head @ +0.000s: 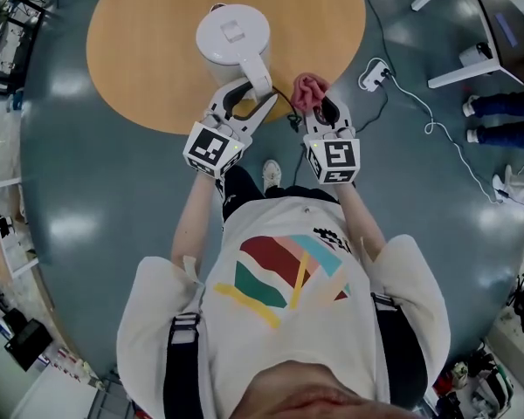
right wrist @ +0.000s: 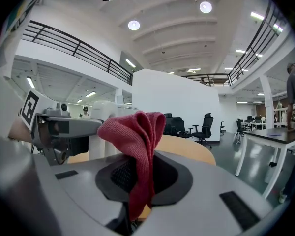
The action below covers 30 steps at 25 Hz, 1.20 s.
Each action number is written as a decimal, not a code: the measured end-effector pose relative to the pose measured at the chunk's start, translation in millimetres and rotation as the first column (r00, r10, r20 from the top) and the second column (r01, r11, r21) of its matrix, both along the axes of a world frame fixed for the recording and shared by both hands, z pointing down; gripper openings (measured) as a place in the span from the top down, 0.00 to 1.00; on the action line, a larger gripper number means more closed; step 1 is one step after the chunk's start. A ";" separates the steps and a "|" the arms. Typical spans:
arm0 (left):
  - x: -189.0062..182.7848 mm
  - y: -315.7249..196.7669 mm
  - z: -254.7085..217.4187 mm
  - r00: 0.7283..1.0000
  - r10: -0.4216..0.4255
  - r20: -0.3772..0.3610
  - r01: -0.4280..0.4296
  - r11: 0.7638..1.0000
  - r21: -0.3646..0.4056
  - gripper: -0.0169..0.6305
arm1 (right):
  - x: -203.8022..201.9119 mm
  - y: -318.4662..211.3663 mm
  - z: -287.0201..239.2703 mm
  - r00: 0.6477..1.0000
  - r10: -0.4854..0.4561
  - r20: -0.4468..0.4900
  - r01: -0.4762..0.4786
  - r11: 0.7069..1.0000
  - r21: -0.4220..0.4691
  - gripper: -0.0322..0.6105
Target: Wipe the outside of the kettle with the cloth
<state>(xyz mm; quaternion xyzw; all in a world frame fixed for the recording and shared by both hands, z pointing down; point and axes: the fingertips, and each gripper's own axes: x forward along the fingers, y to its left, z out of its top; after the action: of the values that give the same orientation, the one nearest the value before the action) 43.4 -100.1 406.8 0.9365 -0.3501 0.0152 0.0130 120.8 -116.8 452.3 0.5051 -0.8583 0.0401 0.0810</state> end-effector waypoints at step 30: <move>-22.7 32.8 14.2 0.997 -0.029 0.070 0.028 1.000 0.006 0.84 | -6.9 5.1 -2.5 1.000 0.002 0.009 -0.001 1.000 -0.009 0.88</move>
<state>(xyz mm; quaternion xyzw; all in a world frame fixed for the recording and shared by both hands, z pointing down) 20.8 -67.3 421.1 0.9304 -0.3636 0.0467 -0.0014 113.9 -111.7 449.9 0.5052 -0.8581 0.0462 0.0795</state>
